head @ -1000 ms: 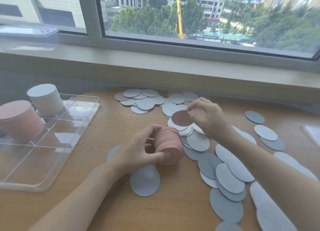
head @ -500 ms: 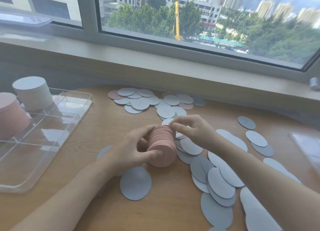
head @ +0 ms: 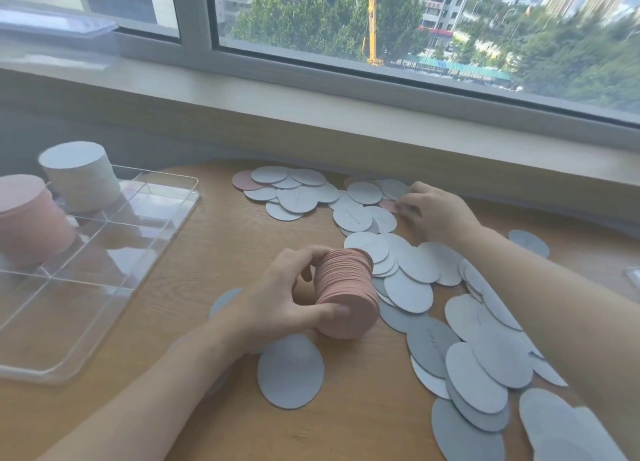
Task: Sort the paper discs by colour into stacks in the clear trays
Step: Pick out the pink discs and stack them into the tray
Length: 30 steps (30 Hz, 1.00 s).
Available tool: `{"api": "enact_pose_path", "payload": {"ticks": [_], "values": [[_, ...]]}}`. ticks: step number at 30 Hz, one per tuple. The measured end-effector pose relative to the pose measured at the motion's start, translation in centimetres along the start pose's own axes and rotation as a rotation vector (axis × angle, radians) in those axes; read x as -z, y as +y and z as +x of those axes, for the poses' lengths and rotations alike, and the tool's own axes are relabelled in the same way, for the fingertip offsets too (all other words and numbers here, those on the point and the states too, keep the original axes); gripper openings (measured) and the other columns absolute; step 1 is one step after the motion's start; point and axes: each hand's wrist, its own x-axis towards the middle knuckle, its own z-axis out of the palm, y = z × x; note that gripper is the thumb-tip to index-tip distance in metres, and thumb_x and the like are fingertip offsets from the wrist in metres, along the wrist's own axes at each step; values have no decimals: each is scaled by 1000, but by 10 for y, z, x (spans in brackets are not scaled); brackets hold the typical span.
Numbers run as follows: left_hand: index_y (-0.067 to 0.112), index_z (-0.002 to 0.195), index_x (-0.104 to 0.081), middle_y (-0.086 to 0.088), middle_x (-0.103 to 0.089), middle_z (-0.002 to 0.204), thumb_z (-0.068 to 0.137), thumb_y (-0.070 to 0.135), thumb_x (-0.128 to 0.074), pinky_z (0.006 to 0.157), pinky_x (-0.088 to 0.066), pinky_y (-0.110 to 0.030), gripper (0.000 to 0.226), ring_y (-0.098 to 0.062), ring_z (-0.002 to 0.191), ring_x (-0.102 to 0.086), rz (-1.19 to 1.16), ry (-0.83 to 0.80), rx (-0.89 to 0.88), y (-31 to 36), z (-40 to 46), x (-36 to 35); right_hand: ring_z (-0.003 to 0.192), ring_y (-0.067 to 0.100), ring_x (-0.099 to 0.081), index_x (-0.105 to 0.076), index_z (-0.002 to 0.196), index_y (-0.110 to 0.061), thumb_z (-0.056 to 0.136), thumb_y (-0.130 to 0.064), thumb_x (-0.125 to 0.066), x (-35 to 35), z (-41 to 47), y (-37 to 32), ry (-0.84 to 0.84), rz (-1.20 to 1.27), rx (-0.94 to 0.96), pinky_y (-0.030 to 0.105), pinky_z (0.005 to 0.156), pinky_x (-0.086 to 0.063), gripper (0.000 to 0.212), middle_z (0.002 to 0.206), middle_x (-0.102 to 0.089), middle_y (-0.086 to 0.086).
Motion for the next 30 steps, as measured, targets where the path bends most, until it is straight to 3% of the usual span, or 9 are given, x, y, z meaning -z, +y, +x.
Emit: {"api": "enact_pose_path", "payload": {"ticks": [6, 10, 12, 15, 18, 22, 26, 28, 30], "values": [[54, 123, -52, 10, -56, 104, 64, 66, -75, 78, -40, -21, 65, -3, 81, -50, 0, 11, 3, -1, 1, -1, 66, 31, -61, -73, 83, -15, 96, -20, -61, -5, 1, 1, 156, -204, 167, 33, 55, -46, 19, 80, -58, 5], [54, 123, -53, 10, -55, 103, 64, 66, -75, 75, -40, -19, 64, -2, 76, -49, -12, 7, 13, 0, 0, 1, 64, 30, -51, -63, 67, -11, 90, -20, -43, -9, 0, -1, 241, -272, 135, 35, 62, -37, 32, 73, -52, 6], [53, 122, -53, 11, -55, 103, 64, 65, -76, 75, -40, -19, 64, -1, 74, -49, -23, 4, 12, 1, -1, 1, 72, 31, -55, -66, 72, -12, 91, -24, -44, -10, -3, -1, 227, -212, 111, 37, 68, -40, 32, 80, -56, 6], [53, 123, -54, 12, -55, 103, 64, 64, -77, 75, -42, -20, 64, -1, 76, -51, -31, -2, 11, 2, 0, 1, 92, 29, -59, -71, 100, -18, 94, -34, -61, -4, -2, -1, 76, -103, 8, 39, 82, -41, 20, 98, -61, 6], [51, 123, -54, 11, -57, 104, 64, 63, -77, 74, -41, -18, 64, -1, 75, -51, -28, -3, 10, 2, 0, 1, 92, 31, -59, -69, 113, -23, 97, -31, -57, 2, 2, -2, -2, -123, 51, 36, 79, -39, 21, 100, -59, 7], [50, 124, -54, 9, -56, 104, 65, 63, -78, 73, -40, -19, 65, -2, 72, -49, -34, -6, 20, 0, 0, 2, 73, 29, -63, -69, 102, -20, 88, -10, -67, 2, 7, 0, 44, -281, 186, 32, 59, -42, 17, 84, -57, 3], [50, 124, -54, 11, -56, 104, 65, 63, -78, 74, -43, -20, 65, -2, 73, -51, -35, -5, 18, -1, 0, 1, 49, 25, -57, -62, 72, -14, 70, 2, -76, 1, 11, -1, 84, -417, 304, 28, 45, -41, 21, 65, -53, 1], [51, 124, -53, 11, -56, 104, 65, 64, -77, 74, -42, -20, 65, -2, 74, -50, -26, -6, 14, -2, 1, 1, 48, 26, -53, -58, 66, -12, 73, 0, -73, 1, 8, -4, 169, -410, 306, 31, 49, -39, 20, 61, -51, 3], [52, 123, -53, 12, -55, 103, 65, 63, -77, 73, -41, -18, 63, 0, 74, -50, -21, -5, 3, -1, 1, 1, 60, 29, -51, -58, 67, -9, 80, -4, -65, 2, 3, -6, 290, -370, 239, 38, 60, -41, 15, 69, -50, 7]]}}
